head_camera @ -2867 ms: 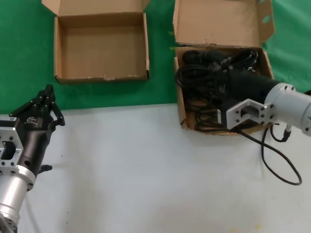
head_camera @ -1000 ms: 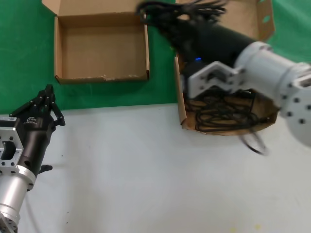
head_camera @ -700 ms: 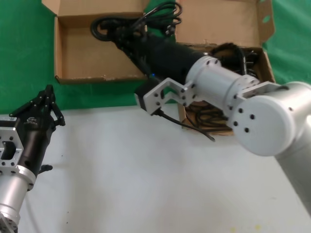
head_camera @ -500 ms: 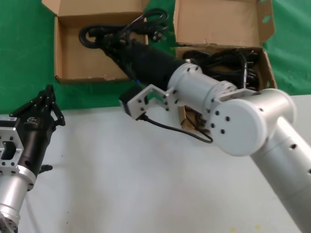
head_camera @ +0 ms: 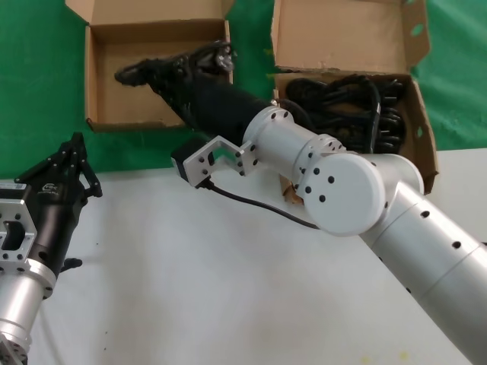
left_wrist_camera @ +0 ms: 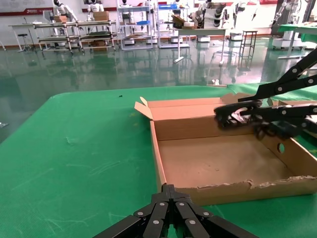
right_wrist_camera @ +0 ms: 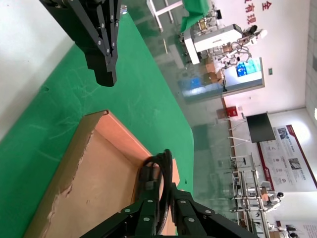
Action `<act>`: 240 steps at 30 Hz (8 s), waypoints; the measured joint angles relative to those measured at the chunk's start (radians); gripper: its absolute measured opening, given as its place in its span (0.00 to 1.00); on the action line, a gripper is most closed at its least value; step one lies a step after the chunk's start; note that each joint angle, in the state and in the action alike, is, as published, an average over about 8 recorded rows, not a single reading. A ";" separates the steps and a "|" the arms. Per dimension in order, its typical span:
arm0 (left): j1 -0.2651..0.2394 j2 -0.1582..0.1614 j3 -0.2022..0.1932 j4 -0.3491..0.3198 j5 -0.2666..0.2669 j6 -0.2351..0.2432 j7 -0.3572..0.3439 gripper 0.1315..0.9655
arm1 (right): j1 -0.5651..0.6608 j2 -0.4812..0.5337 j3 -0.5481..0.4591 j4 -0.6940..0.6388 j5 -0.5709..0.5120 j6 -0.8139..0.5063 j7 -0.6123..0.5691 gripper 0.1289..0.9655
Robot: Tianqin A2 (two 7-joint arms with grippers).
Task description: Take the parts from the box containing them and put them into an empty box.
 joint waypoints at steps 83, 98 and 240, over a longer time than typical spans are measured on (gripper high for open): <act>0.004 0.000 -0.002 -0.001 -0.003 -0.003 0.002 0.12 | -0.511 0.116 0.513 0.538 0.194 0.131 0.267 1.00; 0.009 0.000 -0.004 -0.002 -0.007 -0.008 0.005 0.43 | -0.589 0.132 0.554 0.510 0.314 0.148 0.363 1.00; 0.025 0.000 -0.012 -0.004 -0.018 -0.022 0.015 1.00 | -0.832 0.182 0.679 0.421 0.683 0.201 0.659 1.00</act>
